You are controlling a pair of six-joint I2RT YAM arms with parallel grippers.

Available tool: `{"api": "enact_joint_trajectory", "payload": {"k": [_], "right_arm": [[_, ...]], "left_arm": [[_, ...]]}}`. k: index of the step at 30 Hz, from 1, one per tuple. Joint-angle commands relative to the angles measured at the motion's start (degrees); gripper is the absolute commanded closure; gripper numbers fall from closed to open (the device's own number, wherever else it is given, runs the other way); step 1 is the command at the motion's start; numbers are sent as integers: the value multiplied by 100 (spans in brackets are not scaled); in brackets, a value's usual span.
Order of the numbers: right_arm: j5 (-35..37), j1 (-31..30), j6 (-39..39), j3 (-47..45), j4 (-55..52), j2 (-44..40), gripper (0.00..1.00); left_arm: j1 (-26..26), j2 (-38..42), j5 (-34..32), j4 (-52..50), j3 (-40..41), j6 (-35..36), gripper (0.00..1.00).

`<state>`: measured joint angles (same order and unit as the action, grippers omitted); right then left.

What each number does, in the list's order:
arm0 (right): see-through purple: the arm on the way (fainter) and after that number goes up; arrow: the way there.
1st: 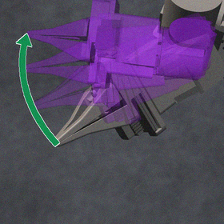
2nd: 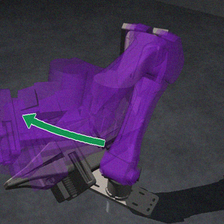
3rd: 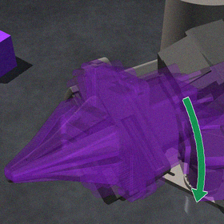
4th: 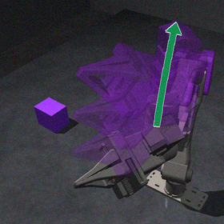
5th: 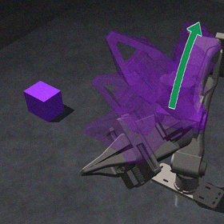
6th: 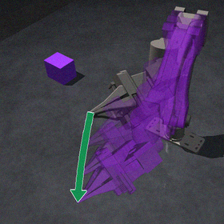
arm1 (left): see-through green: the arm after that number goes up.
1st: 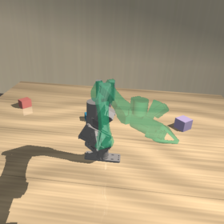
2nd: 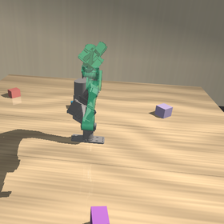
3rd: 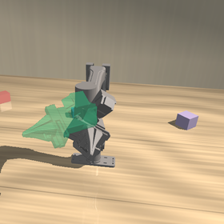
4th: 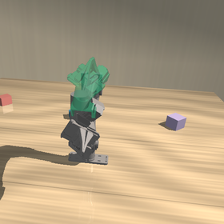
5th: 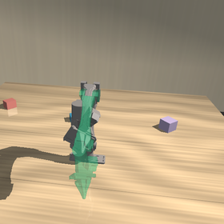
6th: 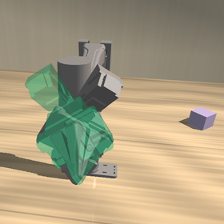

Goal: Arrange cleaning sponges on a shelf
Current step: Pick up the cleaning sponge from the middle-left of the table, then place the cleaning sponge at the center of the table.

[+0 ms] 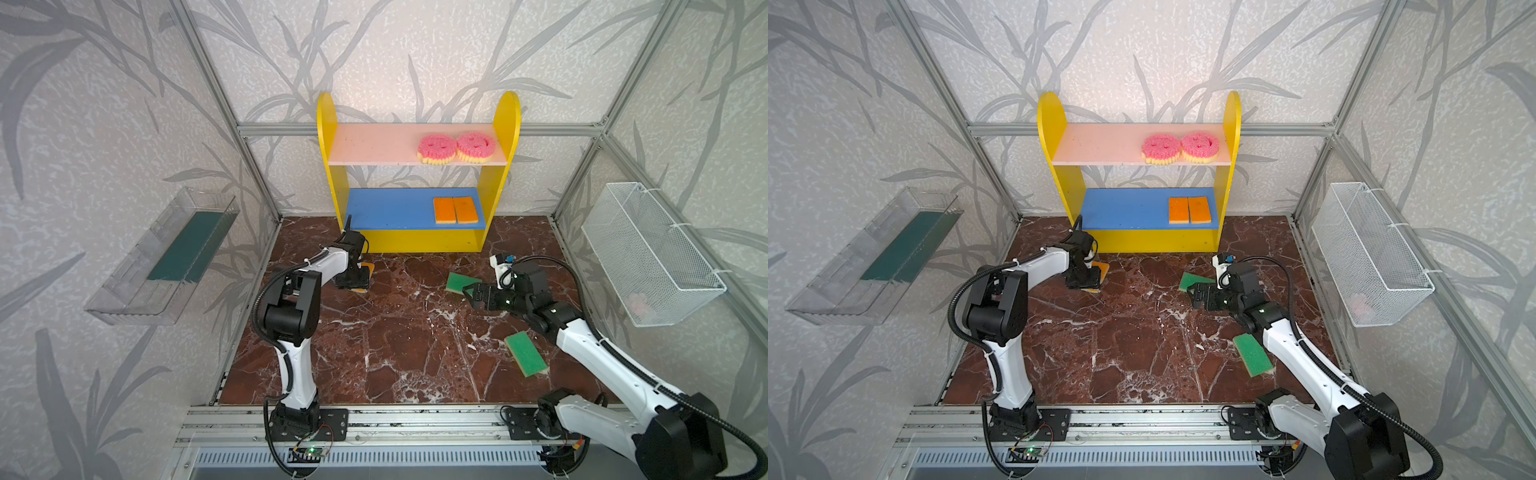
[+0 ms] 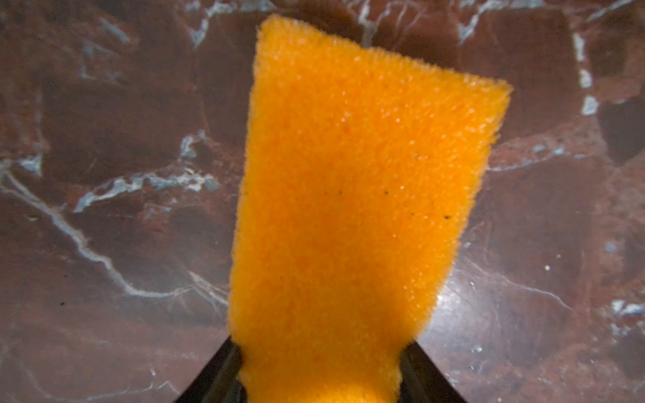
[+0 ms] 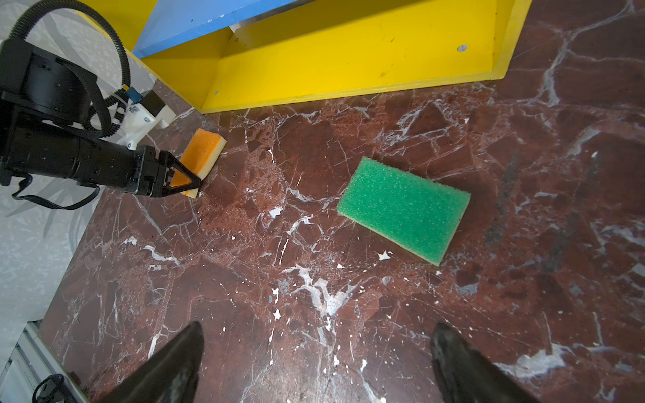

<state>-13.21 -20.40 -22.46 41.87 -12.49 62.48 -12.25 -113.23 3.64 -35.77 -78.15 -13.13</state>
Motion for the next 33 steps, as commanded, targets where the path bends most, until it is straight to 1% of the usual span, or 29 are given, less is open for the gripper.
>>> {"api": "enact_joint_trajectory", "payload": {"k": [1,6,8,11,13,16,20,24,27,33], "right_arm": [[82,10,6,76,-200,-143,1],[38,10,-48,26,-276,-335,1],[46,10,-73,-2,-349,-408,1],[53,10,-122,-94,-479,-553,1],[55,12,-175,-167,-579,-689,1],[137,17,-259,-255,-752,-907,1],[196,52,-269,-258,-1143,-1141,1],[137,54,-307,-383,-1258,-1346,1],[120,58,-298,-407,-1292,-1379,1],[-65,54,-183,-372,-1274,-1389,1]], "left_arm": [[-124,481,139,-96,198,-249,46],[-496,1085,127,120,730,-677,46],[-728,1303,41,234,989,-980,45],[-1209,1657,-210,387,1328,-1412,43],[-1511,1818,-271,501,1547,-1843,42],[-1940,1912,-362,628,1769,-2502,42],[-2557,1798,-680,635,1741,-3017,42],[-2845,1536,-755,646,1596,-3380,40],[-2977,1339,-810,666,1486,-3527,36],[-3095,1138,-791,614,1158,-3515,18]]}}
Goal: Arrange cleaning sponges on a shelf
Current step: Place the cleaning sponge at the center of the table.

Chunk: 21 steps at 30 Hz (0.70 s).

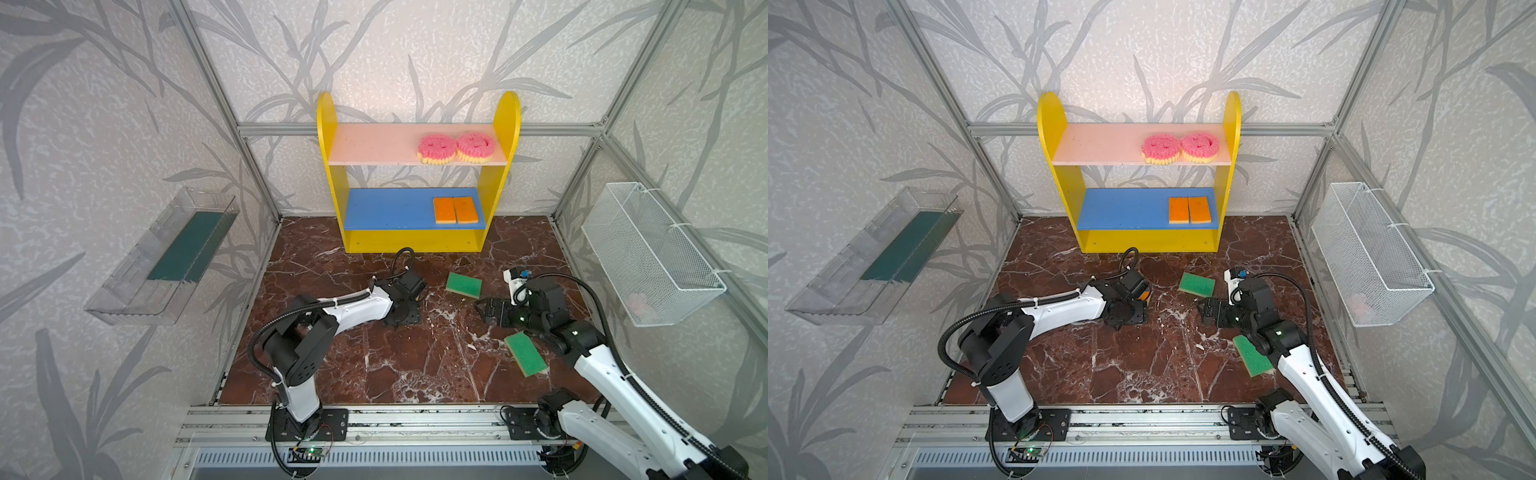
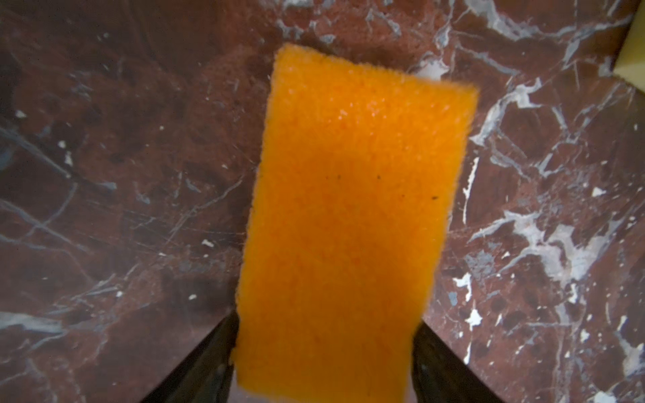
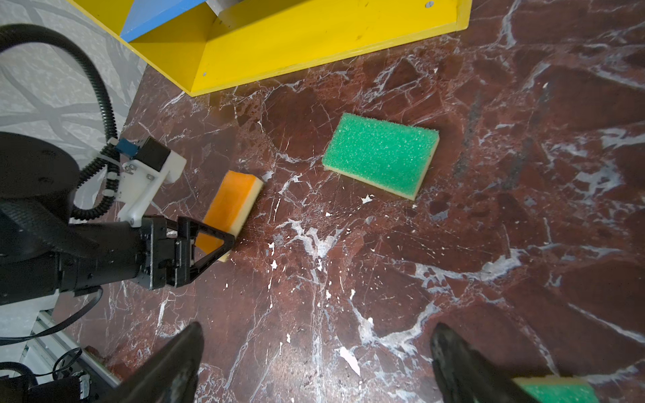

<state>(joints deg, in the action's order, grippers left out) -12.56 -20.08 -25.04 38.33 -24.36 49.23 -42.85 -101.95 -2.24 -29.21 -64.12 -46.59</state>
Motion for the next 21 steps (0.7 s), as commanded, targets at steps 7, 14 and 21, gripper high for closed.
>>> {"api": "enact_joint_trajectory", "payload": {"k": [7,14,21], "right_arm": [[-362,6,229,119,-252,223,1],[546,-810,226,666,-867,589,1],[2365,-2709,-1088,1005,-544,1715,1]], "left_arm": [[-33,406,56,94,-243,-34,4],[7,1553,71,574,755,-53,3],[383,3034,26,85,1667,152,0]]}}
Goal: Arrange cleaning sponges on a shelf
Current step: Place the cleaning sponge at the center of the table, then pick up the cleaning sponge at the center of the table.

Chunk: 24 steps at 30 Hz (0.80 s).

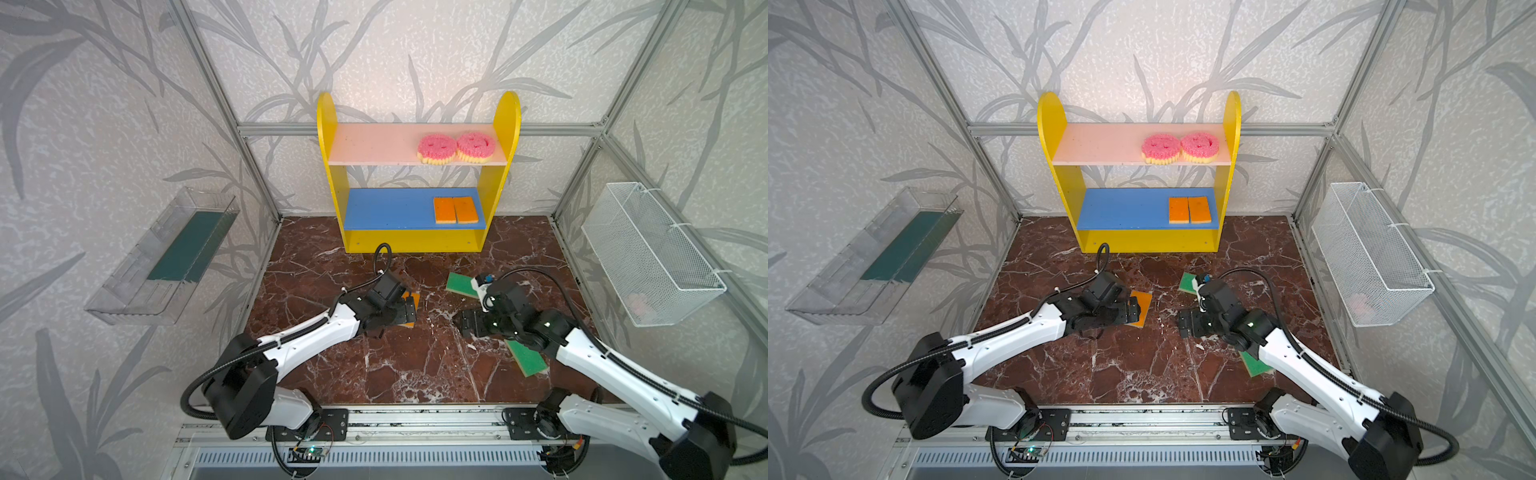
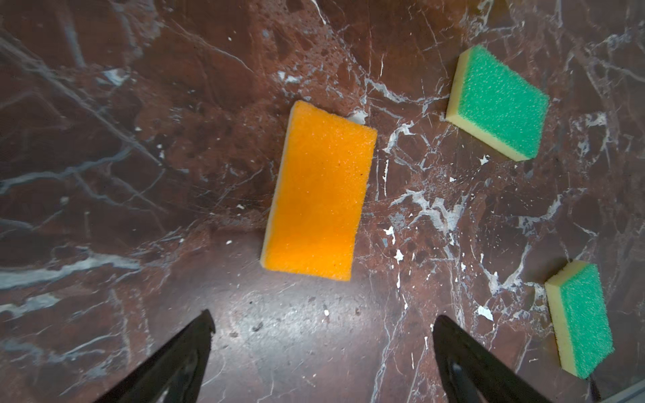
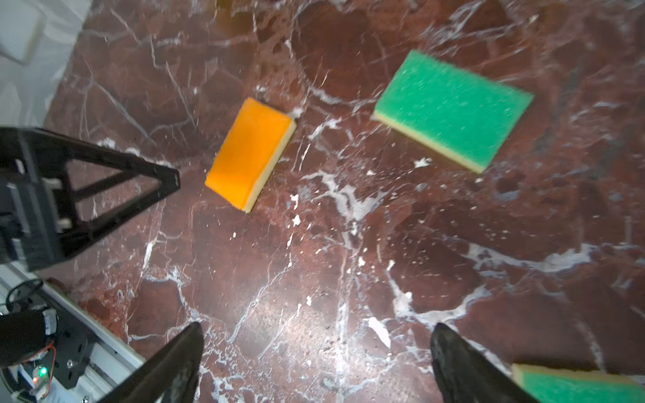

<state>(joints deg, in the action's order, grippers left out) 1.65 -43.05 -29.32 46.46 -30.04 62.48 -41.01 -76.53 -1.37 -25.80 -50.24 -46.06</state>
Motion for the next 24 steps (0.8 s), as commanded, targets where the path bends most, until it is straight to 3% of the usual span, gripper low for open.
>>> {"api": "enact_joint_trajectory", "payload": {"k": [1,4,7,14,24], "right_arm": [[1078,-605,-914,312,67,637,1],[1537,-1087,-1311,730,140,1350,1],[1699,-1410,-1569,1245,194,2090,1],[1716,-1833,-2052,2727,-251,3829,1],[1747,-1856,-2546,3536,-455,4865,1]], "left_arm": [[418,740,153,-197,485,115,1],[1297,1335,909,-105,900,183,1],[1716,1765,1080,-299,970,381,0],[2042,2046,1371,-471,961,69,1],[2357,2161,959,-1348,678,-6,1]]}}
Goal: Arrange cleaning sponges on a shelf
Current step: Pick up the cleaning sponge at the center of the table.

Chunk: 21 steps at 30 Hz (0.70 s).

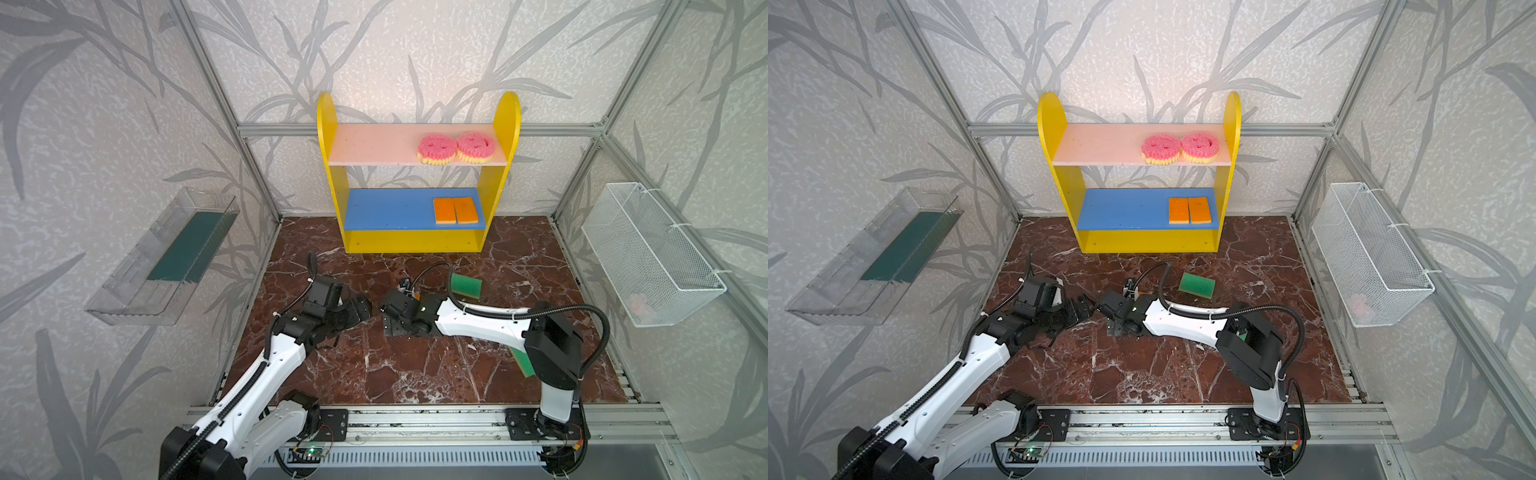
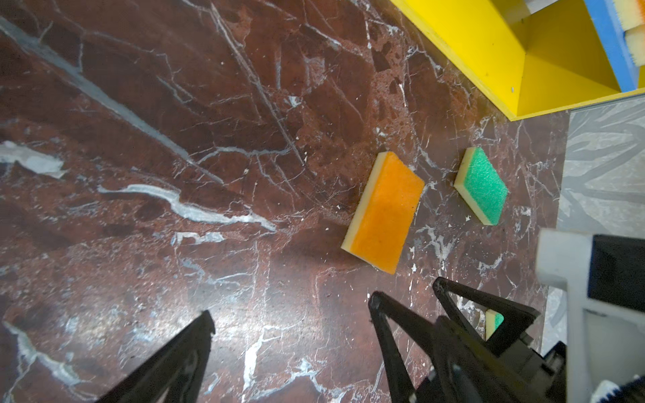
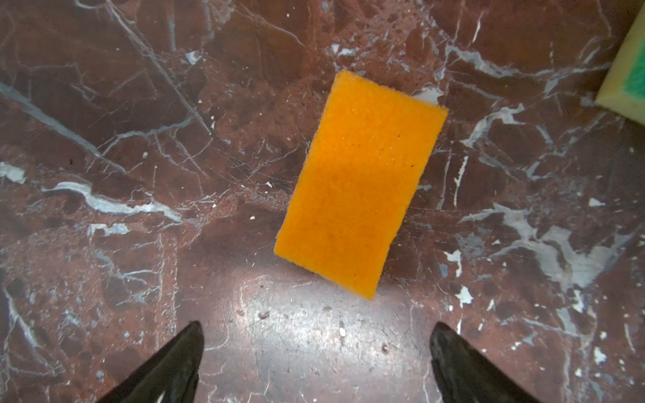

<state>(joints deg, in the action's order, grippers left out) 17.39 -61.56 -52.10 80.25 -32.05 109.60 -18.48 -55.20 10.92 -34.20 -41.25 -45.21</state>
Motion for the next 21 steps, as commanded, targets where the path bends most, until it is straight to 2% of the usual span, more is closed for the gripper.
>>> {"api": "enact_joint_trajectory", "payload": {"k": [1,5,14,21], "right_arm": [[186,-5,-304,174,-240,219,1],[225,5,-388,376,-301,577,0],[217,182,-501,501,-293,943,3],[145,248,-517,487,-258,1070,3]], "left_arm": [[154,27,-300,-571,-237,-115,0],[314,70,-469,-812,-330,-61,0],[607,27,133,-554,-146,-20,1],[653,51,184,-483,-56,-53,1]]}}
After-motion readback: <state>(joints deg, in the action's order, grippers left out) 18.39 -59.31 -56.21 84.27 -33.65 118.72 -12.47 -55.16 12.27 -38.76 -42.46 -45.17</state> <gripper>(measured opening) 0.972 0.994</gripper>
